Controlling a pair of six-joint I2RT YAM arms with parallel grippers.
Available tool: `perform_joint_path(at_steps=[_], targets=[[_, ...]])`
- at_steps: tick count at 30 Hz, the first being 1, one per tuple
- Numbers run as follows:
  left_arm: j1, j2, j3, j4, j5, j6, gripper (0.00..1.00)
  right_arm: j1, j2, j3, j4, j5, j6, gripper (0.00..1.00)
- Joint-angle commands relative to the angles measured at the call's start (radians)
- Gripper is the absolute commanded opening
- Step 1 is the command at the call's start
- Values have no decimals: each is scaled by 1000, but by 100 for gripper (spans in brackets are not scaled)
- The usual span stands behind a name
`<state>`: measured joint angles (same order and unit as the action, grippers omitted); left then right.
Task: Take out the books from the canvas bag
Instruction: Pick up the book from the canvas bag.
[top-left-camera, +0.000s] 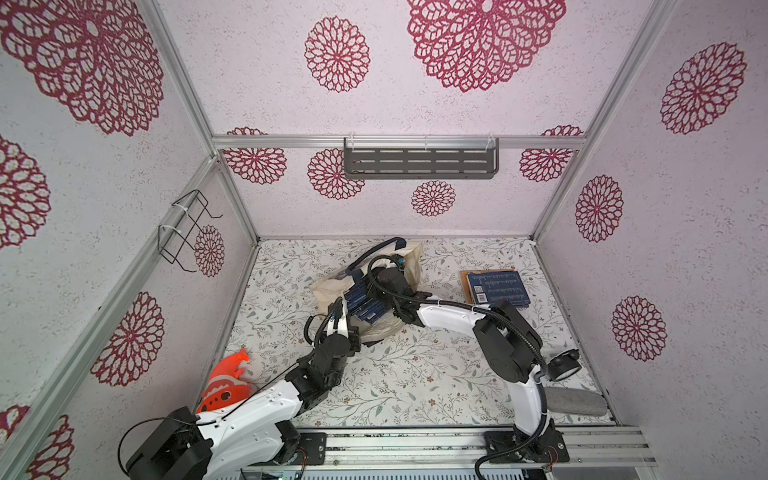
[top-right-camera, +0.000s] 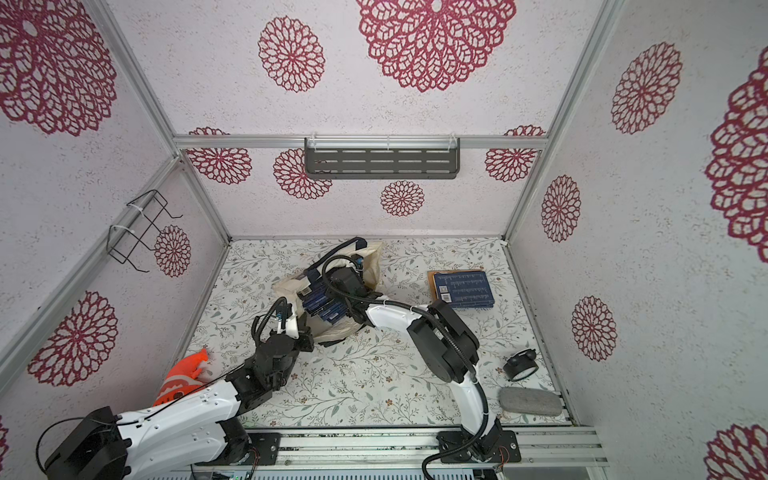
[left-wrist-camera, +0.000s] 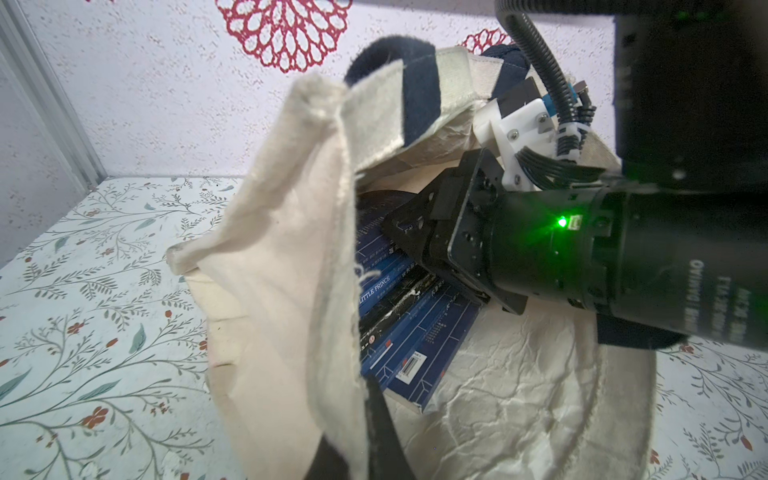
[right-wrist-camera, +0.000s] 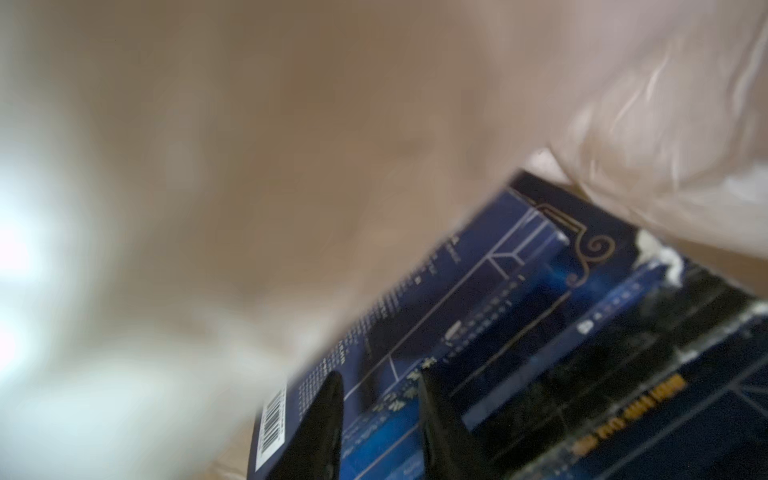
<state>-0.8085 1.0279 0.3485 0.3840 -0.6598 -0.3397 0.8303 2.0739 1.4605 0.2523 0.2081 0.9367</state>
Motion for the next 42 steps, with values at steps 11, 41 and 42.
perform_joint_path(at_steps=[11,41,42], targets=[[-20,-10,1,47,38,22,0,-20,11,110,32,-3,-40,29],[-19,-5,4,42,2,5,0,-36,9,35,116,-78,51,1],[-19,-4,5,42,-2,0,0,-36,-18,3,131,-78,45,0]])
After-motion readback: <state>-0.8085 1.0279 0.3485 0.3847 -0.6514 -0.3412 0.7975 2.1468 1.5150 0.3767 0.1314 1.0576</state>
